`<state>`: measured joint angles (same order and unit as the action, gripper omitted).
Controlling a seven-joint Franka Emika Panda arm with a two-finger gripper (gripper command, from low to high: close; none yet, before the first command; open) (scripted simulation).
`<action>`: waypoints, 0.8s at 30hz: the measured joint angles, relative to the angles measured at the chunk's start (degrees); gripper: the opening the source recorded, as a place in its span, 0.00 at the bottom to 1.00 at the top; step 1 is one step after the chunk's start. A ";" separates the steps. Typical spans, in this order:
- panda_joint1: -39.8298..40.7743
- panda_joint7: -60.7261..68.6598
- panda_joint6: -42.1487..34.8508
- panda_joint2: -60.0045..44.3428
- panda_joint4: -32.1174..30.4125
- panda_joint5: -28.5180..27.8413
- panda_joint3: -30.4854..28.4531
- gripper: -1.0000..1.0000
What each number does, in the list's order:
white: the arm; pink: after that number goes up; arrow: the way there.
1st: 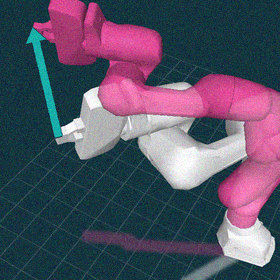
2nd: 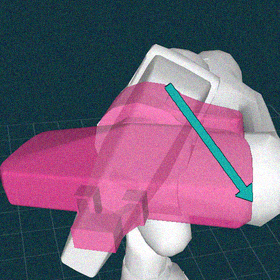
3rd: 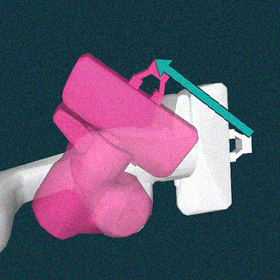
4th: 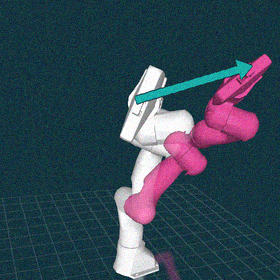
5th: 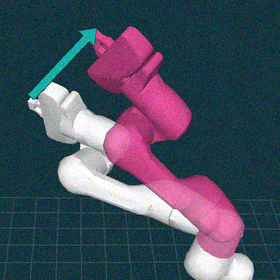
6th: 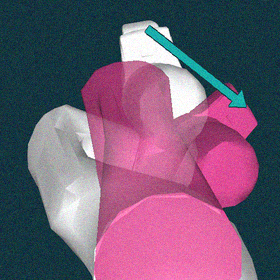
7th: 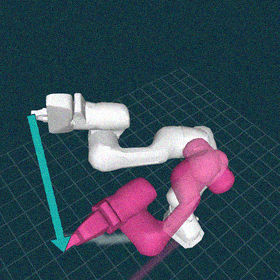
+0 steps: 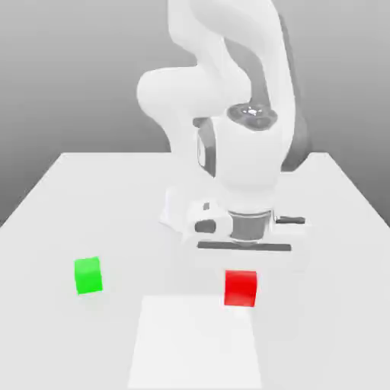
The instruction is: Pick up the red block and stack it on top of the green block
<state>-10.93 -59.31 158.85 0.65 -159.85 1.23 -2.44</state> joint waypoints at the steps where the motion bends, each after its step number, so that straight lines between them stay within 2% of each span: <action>1: 0.74 0.00 -0.25 0.42 -0.26 0.23 -1.22 0.00; 11: 11.47 -1.89 -2.45 4.83 -2.95 -0.07 -7.53 0.00; 24: 25.88 -9.49 -4.85 11.62 -6.59 -7.63 -15.23 0.00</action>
<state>14.95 -68.80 154.00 12.27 -166.44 -6.40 -17.67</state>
